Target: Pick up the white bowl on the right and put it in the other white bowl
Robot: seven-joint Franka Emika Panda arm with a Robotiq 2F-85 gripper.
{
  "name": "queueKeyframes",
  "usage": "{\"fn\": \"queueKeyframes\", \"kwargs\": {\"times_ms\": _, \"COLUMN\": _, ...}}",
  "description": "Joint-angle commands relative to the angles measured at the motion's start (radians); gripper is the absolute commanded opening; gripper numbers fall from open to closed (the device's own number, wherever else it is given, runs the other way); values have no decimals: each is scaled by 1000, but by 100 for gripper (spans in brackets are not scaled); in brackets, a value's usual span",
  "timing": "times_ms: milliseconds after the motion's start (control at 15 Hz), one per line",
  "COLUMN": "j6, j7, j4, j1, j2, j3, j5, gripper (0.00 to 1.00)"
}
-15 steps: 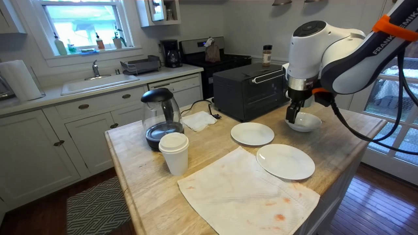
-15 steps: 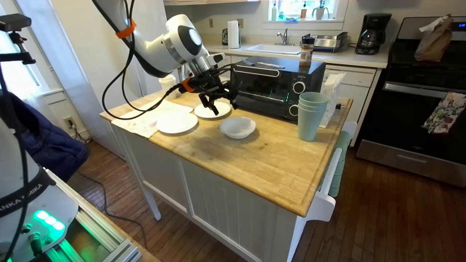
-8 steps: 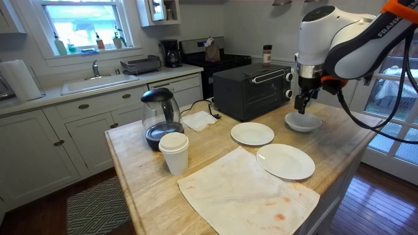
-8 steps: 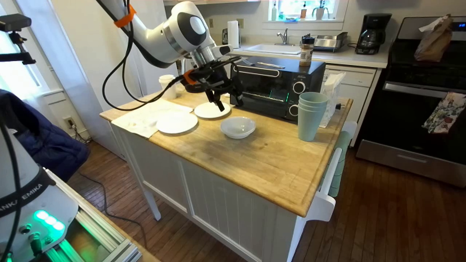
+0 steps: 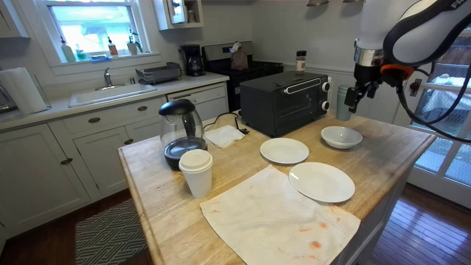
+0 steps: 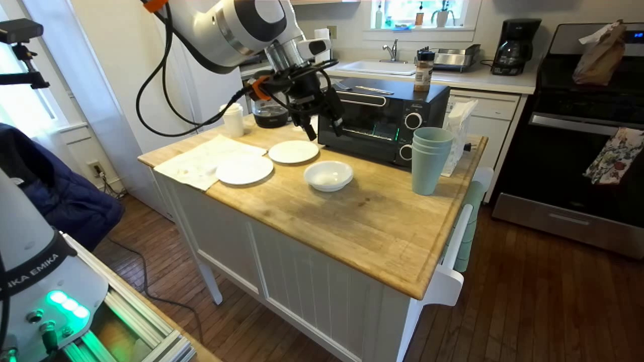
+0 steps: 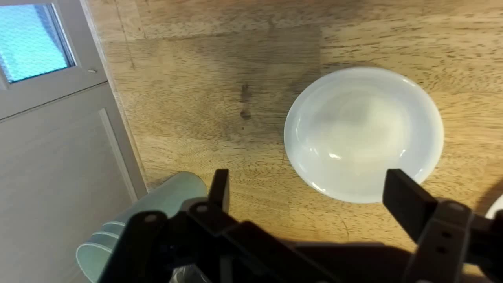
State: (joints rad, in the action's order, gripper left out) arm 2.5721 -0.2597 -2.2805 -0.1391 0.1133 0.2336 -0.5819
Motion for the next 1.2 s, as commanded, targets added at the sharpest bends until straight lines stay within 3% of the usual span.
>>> {"fn": "queueKeyframes", "kwargs": {"times_ms": 0, "j6": -60, "j7": 110, "j4": -41, "j1": -21, "j2": -81, "j3": -13, "j5": 147, "gripper": 100}}
{"fn": "queueKeyframes", "kwargs": {"times_ms": 400, "j6": -176, "j7": 165, "j4": -40, "j1": -35, "j2": -151, "j3": -8, "j5": 268, "gripper": 100}}
{"fn": "queueKeyframes", "kwargs": {"times_ms": 733, "j6": -194, "j7": 152, "j4": -51, "j1": -58, "j2": -201, "j3": -3, "j5": 274, "gripper": 100}}
{"fn": "queueKeyframes", "kwargs": {"times_ms": 800, "j6": -193, "j7": 136, "j4": -20, "j1": -54, "j2": -157, "j3": -13, "j5": 249, "gripper": 100}}
{"fn": "queueKeyframes", "kwargs": {"times_ms": 1133, "j6": -193, "j7": 136, "j4": -25, "j1": -64, "j2": -173, "j3": -12, "j5": 249, "gripper": 100}}
